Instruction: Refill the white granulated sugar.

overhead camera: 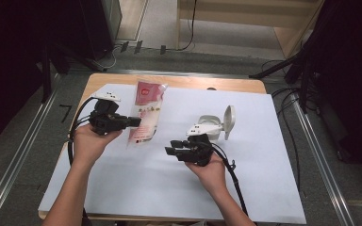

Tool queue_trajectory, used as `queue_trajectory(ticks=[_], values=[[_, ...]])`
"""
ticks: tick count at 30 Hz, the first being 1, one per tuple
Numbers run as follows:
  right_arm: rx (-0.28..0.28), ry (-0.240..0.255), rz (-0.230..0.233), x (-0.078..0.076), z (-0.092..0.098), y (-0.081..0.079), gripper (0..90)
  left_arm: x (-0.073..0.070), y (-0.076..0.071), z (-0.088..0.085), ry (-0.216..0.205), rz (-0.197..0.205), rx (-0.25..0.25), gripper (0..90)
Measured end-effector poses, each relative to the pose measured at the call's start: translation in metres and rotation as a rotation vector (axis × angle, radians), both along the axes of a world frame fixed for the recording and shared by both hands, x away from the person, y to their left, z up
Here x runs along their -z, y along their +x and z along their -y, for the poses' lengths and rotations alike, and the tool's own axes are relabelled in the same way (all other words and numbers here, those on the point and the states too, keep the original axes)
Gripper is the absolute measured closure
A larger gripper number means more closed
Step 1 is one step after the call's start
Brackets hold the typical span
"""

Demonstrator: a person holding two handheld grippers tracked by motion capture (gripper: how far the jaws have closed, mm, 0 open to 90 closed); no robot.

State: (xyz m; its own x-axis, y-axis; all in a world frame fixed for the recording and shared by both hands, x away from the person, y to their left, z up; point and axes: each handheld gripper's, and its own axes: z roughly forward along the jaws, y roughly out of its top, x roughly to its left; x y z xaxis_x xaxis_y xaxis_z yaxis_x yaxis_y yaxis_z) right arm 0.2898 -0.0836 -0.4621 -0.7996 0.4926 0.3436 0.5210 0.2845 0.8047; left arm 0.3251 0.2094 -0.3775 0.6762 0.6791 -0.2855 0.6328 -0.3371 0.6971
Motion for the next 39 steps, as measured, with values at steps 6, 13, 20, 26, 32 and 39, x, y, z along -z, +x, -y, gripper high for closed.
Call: queue_trajectory(ticks=[6,13,20,26,32,39], values=[[-0.003,0.000,-0.011,-0.002,0.010,0.003,61.3,0.008,0.017,0.003,0.014,-0.003,-0.016,90.0],[-0.013,-0.004,0.006,-0.005,0.019,0.002,60.7,0.017,0.036,0.007,0.018,0.012,-0.015,90.0],[-0.014,0.007,0.014,-0.006,0.026,0.000,60.6,0.029,0.049,0.008,0.013,0.040,-0.017,90.0],[-0.006,-0.006,0.034,-0.008,0.033,-0.002,60.5,0.030,0.048,0.008,0.010,0.036,-0.018,90.0],[-0.006,0.008,0.038,-0.011,0.041,-0.003,58.9,0.033,0.042,0.006,0.012,0.042,-0.001,90.0],[-0.018,-0.023,0.063,-0.011,0.049,-0.008,57.8,0.036,0.037,0.003,0.001,0.041,0.007,90.0]])
